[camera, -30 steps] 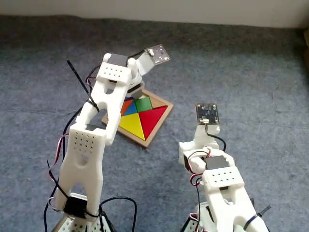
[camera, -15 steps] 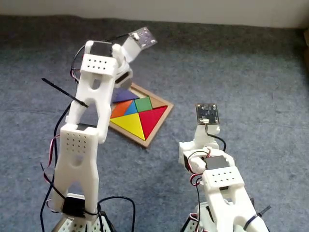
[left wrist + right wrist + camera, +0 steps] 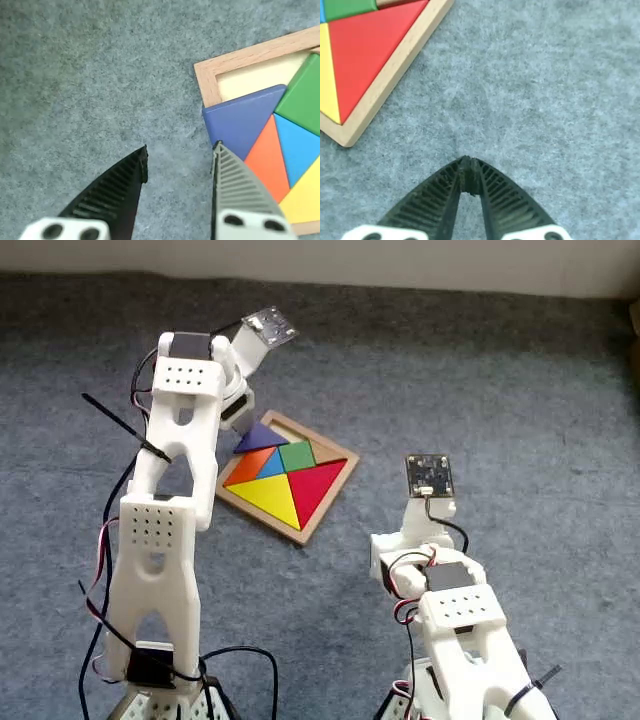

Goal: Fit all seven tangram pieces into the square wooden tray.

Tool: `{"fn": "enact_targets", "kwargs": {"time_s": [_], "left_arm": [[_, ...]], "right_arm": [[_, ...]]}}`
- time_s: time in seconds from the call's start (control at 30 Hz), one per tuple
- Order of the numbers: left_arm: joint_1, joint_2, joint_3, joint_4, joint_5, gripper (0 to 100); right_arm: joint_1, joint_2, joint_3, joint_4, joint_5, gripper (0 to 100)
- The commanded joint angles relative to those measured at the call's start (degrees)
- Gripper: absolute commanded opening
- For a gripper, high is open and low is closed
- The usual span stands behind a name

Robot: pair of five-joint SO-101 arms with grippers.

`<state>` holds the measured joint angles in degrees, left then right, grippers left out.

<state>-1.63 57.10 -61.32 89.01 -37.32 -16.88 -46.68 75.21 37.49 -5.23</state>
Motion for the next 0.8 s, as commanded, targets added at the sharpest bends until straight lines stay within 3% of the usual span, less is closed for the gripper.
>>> {"fn": "enact_targets", "kwargs": {"time_s": [0.0, 0.43, 0.67, 0.77], "left_arm": [[2.1, 1.0, -4.8, 0.4, 0.4, 21], [6.5, 2.2, -9.9, 0.5, 0.7, 21], [7.1, 2.2, -19.4, 11.3, 0.8, 21], [7.3, 2.2, -22.0, 12.4, 3.2, 21]], "right_arm": [[0.7, -1.4, -0.6, -1.2, 0.5, 0.9], [0.7, -1.4, -0.6, -1.2, 0.5, 0.9], [0.7, -1.4, -0.6, -1.2, 2.4, 0.9], [0.7, -1.4, -0.6, -1.2, 4.7, 0.9]]}}
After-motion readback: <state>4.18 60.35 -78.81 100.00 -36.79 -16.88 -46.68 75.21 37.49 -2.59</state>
